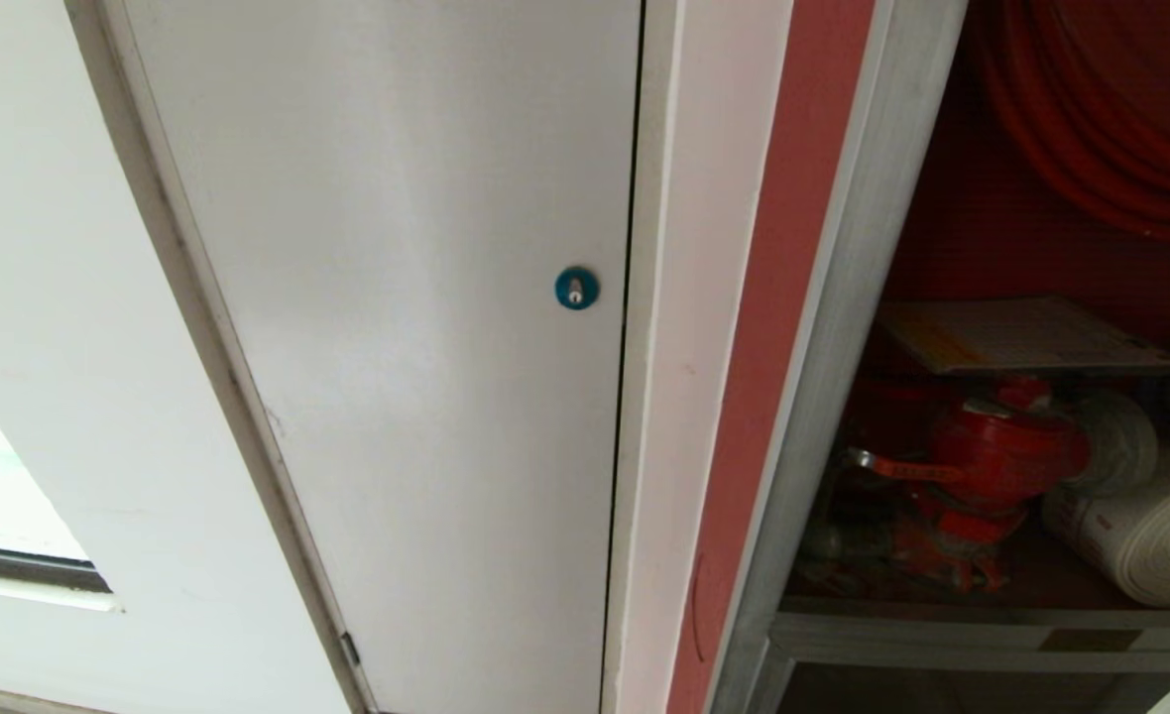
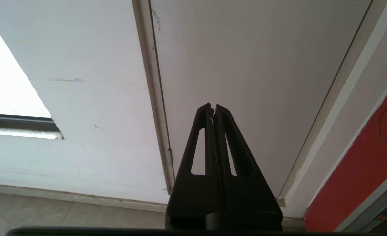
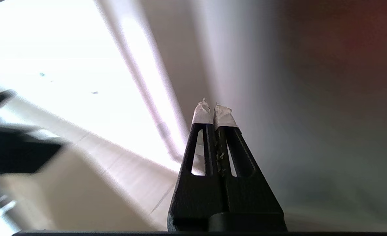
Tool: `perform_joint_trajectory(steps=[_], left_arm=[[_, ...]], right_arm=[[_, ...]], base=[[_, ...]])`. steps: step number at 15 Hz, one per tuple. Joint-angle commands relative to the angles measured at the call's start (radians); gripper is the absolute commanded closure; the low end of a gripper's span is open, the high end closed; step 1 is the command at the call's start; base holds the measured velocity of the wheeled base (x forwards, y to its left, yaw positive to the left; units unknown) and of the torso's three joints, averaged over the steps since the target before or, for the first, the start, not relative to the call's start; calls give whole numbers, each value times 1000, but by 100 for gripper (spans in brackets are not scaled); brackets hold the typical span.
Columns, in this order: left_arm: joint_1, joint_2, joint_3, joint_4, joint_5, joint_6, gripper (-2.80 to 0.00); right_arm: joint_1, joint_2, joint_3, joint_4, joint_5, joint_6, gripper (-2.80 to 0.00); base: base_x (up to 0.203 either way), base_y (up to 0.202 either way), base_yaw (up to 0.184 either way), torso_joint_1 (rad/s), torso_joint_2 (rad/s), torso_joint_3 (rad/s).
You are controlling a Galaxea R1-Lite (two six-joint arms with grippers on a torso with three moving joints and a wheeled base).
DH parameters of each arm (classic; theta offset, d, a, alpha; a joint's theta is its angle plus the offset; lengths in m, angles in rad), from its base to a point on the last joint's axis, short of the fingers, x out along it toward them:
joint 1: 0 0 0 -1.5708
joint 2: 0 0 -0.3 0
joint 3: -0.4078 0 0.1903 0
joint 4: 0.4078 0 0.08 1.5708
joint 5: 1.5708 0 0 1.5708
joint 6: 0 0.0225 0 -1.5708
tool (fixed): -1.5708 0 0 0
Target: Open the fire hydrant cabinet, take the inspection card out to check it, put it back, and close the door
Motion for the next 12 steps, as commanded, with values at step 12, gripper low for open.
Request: perform_joint_trajectory(steps=[12], left_arm=[[0,1,0,0,0,0,0]], right_arm=[[0,670,-114,-359,159,-2,0]], base=[[0,0,0,0,0,0]])
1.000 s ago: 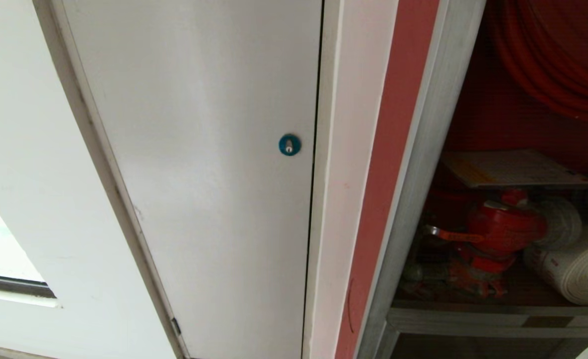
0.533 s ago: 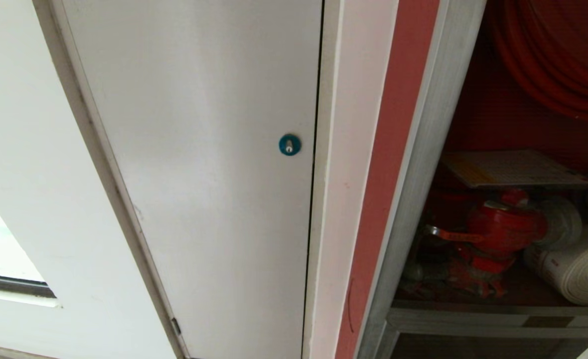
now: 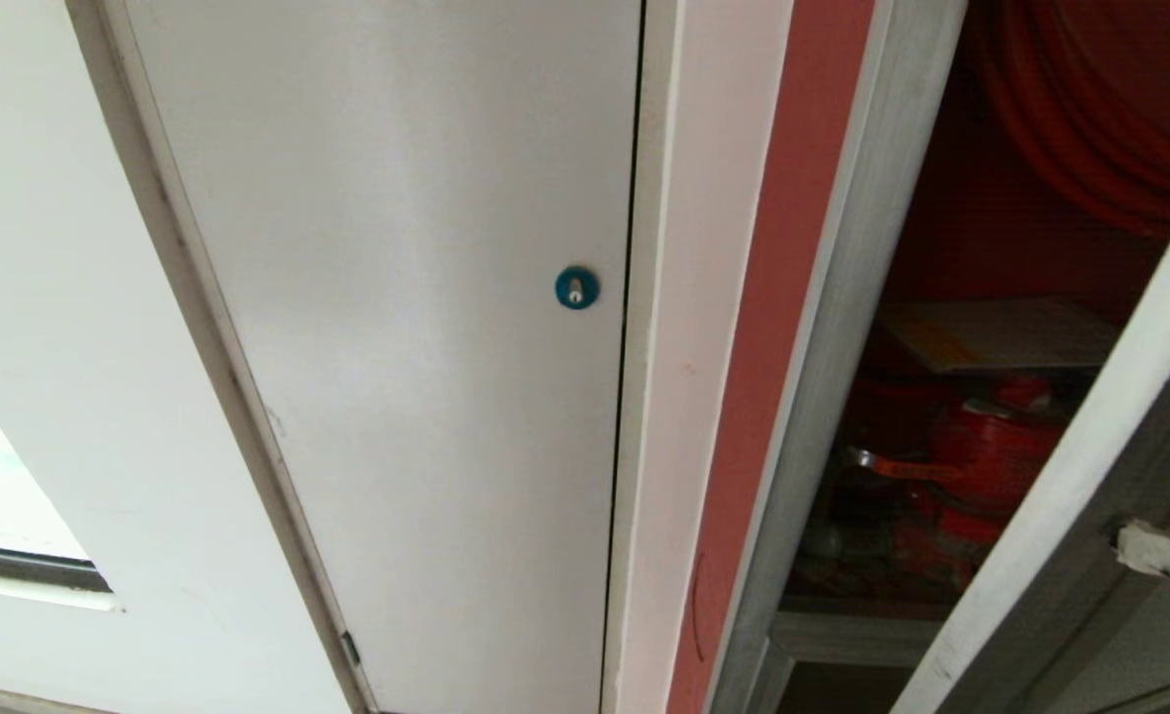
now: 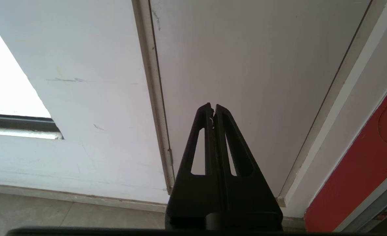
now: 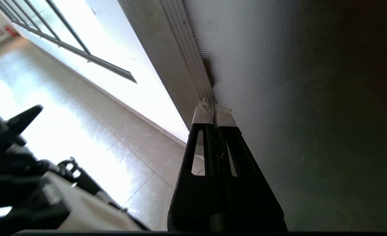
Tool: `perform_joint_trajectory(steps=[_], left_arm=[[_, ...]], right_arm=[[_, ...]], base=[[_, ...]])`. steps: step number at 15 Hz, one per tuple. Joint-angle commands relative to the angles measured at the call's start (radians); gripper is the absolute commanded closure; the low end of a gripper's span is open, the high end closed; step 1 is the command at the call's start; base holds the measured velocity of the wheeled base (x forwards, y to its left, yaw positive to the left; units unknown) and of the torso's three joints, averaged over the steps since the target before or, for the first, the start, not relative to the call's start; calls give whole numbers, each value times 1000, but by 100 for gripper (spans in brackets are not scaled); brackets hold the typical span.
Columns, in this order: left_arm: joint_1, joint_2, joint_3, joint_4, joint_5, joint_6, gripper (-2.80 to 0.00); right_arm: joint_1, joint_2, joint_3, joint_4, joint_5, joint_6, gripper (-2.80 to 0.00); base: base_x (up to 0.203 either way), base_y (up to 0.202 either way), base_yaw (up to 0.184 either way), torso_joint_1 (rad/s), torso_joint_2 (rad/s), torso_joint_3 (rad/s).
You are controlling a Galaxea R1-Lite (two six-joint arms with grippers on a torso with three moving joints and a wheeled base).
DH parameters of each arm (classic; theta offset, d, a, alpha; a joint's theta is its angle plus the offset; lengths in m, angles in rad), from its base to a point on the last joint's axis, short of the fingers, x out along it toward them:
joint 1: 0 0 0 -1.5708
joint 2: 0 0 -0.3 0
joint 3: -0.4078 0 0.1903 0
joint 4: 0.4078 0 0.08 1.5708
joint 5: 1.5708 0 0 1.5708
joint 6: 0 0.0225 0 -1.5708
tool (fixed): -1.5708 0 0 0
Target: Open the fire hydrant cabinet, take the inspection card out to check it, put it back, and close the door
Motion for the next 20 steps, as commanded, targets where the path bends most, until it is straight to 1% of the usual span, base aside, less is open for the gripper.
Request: perform_joint_trajectory(steps=[1,6,11,15,18,20], left_arm=[[0,1,0,0,0,0,0],[1,1,0,0,0,0,0],[0,0,0,0,0,0,0],[1,0,0,0,0,0,0],[1,1,0,0,0,0,0],[1,0,0,0,0,0,0]], right_arm=[[1,126,-14,-32,2,1,0],[2,313,-78,-143,-40,0,0],[3,425,-119,-202,-97,1,0],[6,507,-155,-256,-155,1,0],[8,561,-177,-302,-219,0,0],[8,590,-185,-339,-245,1,0]], base=[[0,0,0,0,0,0],[0,0,0,0,0,0],[0,0,0,0,0,0],[0,0,0,0,0,0],[0,0,0,0,0,0],[0,0,0,0,0,0]])
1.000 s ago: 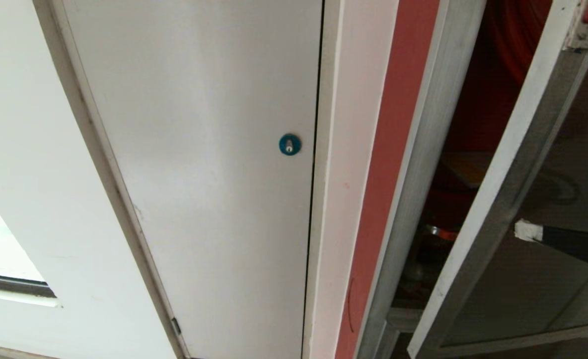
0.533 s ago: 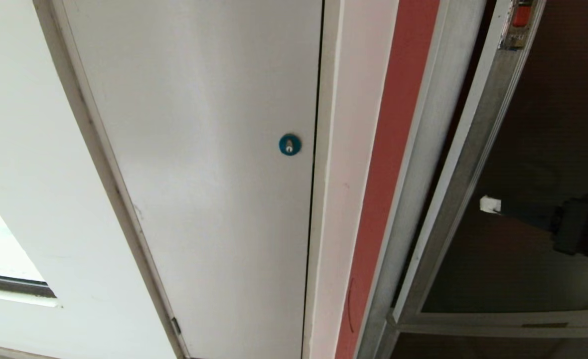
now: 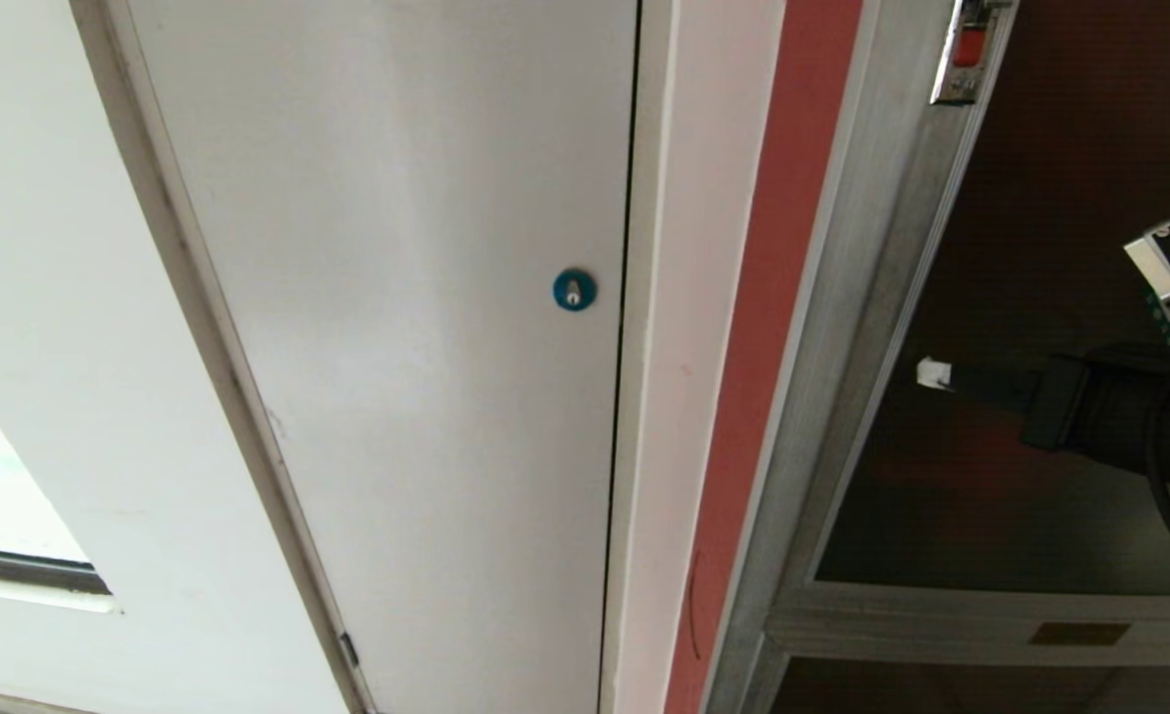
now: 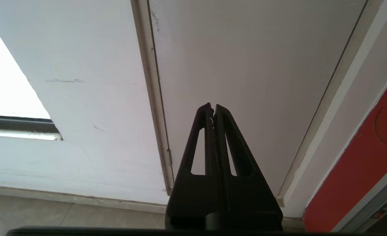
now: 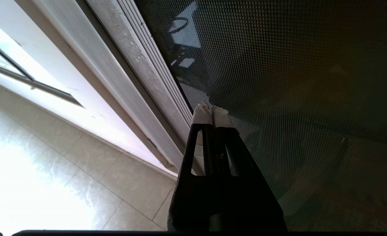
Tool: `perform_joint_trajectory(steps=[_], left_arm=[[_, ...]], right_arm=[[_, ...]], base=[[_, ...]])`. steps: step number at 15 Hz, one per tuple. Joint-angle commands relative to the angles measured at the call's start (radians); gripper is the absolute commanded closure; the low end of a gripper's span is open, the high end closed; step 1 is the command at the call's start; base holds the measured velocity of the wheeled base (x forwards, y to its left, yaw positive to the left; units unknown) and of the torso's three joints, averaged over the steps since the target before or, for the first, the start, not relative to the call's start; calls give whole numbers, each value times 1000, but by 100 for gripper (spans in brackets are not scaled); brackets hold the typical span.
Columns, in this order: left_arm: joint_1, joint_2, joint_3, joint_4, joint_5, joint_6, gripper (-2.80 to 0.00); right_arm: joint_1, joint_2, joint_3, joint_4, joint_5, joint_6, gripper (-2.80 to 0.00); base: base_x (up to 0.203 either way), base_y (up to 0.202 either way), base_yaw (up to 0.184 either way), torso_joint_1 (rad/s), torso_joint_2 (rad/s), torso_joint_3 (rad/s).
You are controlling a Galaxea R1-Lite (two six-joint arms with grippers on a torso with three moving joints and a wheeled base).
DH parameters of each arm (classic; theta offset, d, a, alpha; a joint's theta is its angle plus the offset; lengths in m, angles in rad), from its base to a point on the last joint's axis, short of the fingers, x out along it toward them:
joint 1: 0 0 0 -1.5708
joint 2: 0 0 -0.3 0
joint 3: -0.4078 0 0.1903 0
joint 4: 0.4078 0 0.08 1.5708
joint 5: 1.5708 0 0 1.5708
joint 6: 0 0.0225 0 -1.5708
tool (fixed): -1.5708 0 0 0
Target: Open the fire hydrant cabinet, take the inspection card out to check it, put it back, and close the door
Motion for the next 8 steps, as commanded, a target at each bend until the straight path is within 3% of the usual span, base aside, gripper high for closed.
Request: perform_joint_trajectory(steps=[1,5,8], left_arm=[[0,1,0,0,0,-1,0],[-1,1,0,0,0,-1,0],[0,0,0,1,0,-1,0]], right_arm=[[0,31,-6,-15,-10,2,0],[1,1,3,-15,-7,2,0],[18,-150,30,-13,26,18,0]], base=[[0,0,0,0,0,0],[0,0,0,0,0,0],[0,0,0,0,0,0]])
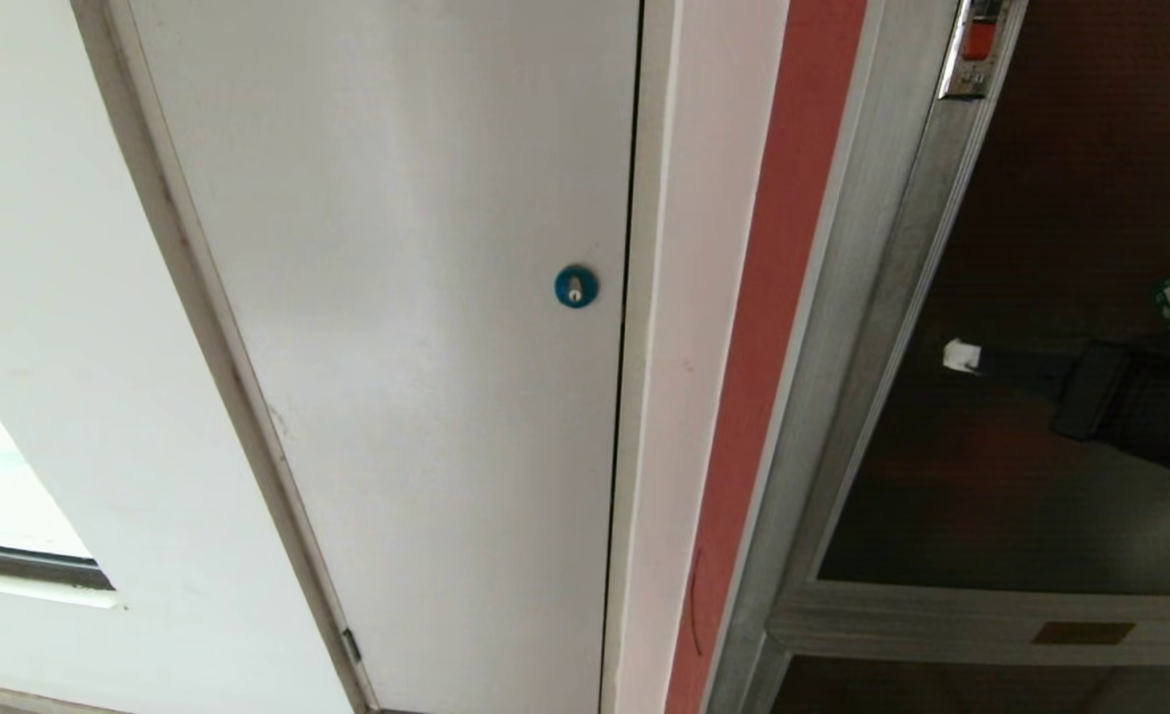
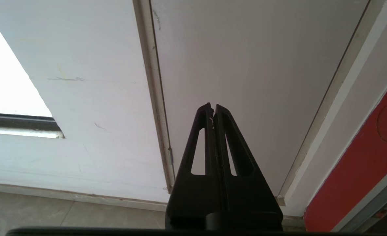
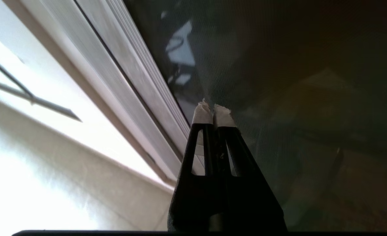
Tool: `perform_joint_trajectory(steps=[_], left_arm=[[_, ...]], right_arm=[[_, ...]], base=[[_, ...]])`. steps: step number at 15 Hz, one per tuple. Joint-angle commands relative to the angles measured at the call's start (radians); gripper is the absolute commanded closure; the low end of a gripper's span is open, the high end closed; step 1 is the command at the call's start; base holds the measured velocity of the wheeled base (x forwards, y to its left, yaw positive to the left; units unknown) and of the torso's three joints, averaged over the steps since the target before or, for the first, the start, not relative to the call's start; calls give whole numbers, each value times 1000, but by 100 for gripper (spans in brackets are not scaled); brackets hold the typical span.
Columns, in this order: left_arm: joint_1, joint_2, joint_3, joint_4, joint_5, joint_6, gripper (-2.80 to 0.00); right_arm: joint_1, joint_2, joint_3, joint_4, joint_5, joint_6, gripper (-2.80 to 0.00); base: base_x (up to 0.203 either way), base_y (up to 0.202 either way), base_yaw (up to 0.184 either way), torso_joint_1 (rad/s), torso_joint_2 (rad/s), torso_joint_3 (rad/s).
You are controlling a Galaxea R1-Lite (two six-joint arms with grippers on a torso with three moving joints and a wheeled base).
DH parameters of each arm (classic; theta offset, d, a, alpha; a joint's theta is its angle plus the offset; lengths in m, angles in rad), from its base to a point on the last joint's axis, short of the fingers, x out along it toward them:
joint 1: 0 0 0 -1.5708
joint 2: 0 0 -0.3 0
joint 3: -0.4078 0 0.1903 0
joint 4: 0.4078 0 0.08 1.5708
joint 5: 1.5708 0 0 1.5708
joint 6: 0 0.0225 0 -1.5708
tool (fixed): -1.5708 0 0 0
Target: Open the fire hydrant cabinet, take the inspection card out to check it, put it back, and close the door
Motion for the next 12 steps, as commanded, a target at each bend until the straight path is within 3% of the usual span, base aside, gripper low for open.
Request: perform_joint_trajectory(steps=[1,6,12], left_arm=[[1,1,0,1,0,-1,0],[1,1,0,0,0,-1,0],[1,1,0,1,0,-1,0]], right_arm=[[29,-127,8,10,36,16,0],[77,-197,-248,125,58,76,0],[98,-52,-611,163,84,193,0]], base=[[0,0,0,0,0,0],[0,0,0,0,0,0],[0,0,0,0,0,0]])
